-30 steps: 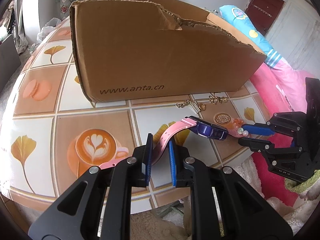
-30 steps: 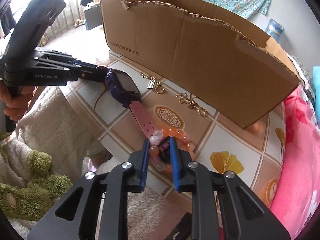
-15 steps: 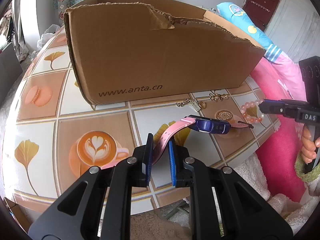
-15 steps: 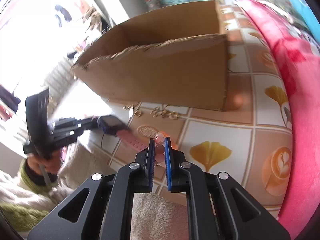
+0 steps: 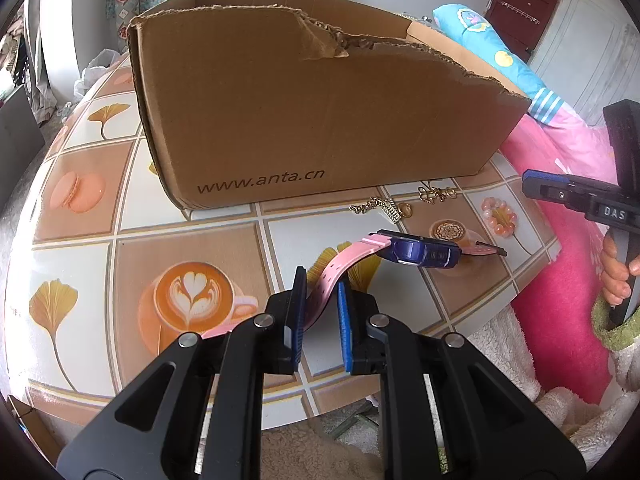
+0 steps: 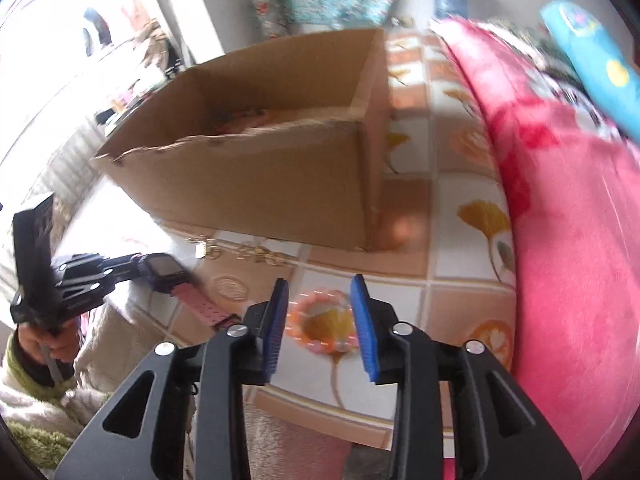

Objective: Organize jewelry

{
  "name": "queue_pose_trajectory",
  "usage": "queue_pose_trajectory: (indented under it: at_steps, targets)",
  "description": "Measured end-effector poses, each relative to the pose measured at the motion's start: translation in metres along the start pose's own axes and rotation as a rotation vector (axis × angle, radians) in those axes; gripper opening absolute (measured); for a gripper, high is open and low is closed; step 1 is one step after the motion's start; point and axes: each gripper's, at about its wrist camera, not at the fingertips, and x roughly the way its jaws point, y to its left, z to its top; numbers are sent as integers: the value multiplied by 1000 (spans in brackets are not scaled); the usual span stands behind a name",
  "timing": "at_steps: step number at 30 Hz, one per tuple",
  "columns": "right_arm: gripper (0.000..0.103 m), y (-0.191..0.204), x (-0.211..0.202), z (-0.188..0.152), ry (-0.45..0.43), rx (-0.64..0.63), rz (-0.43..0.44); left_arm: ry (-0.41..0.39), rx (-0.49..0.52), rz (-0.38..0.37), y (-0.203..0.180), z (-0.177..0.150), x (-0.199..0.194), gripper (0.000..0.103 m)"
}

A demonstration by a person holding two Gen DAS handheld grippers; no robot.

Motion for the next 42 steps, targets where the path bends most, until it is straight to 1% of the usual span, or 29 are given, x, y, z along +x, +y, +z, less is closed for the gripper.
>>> queue_pose_trajectory:
  at_steps: [1,2,5,8,12,13,14,15,17,18,20,22,25,27,29,32,35,38,40,42]
  targets:
    - [46,12,2,-1,-5,-50,16,0,0,0,0,0,0,14]
    - [47,26,4,-4,-4,-107,31,0,-1,0,0,0,0,14]
    - [48,62,18,-11,18,-269,46,0,0,0,0,0,0,14]
    - [48,83,34,-16,45,-344,58,1,-2,1,0,0,0,14]
    - [47,102,54,-20,61,-428,36,-2,-8,-1,1,0,0,14]
    - [46,104,57,-22,65,-437,24,-3,-10,-2,1,-1,0,14]
    - [38,106,62,-22,68,-448,8,-5,-12,-3,2,-1,0,14]
    - [33,107,64,-23,73,-455,-2,-7,-13,-3,2,-1,-1,14]
    - [15,107,68,-22,81,-440,-8,-12,-11,-2,2,-2,-1,14]
    - [14,105,68,-20,78,-423,-7,-13,-10,-3,2,-2,-1,14]
    - [7,103,64,-18,58,-397,-4,-16,-3,1,1,-4,-2,13]
    - [6,103,57,-16,42,-375,18,-21,3,4,0,-5,-6,11]
    - [6,104,45,-18,17,-370,20,-37,-4,-21,-2,-5,-19,8]
    - [6,106,31,-17,-7,-364,25,-63,10,-27,-6,-4,-33,4]
    - [5,108,17,-16,-33,-359,27,-96,28,-31,-11,-2,-51,4]
    - [6,105,-12,-9,-97,-324,47,-158,55,-53,-18,8,-83,3]
    - [6,102,-32,-1,-153,-286,74,-218,99,-62,-24,25,-111,3]
    - [6,97,-49,18,-206,-269,98,-258,147,-75,-29,51,-129,3]
    - [5,95,-51,40,-225,-267,105,-262,165,-94,-30,73,-132,3]
    - [5,91,-48,65,-220,-255,118,-249,169,-116,-28,98,-128,3]
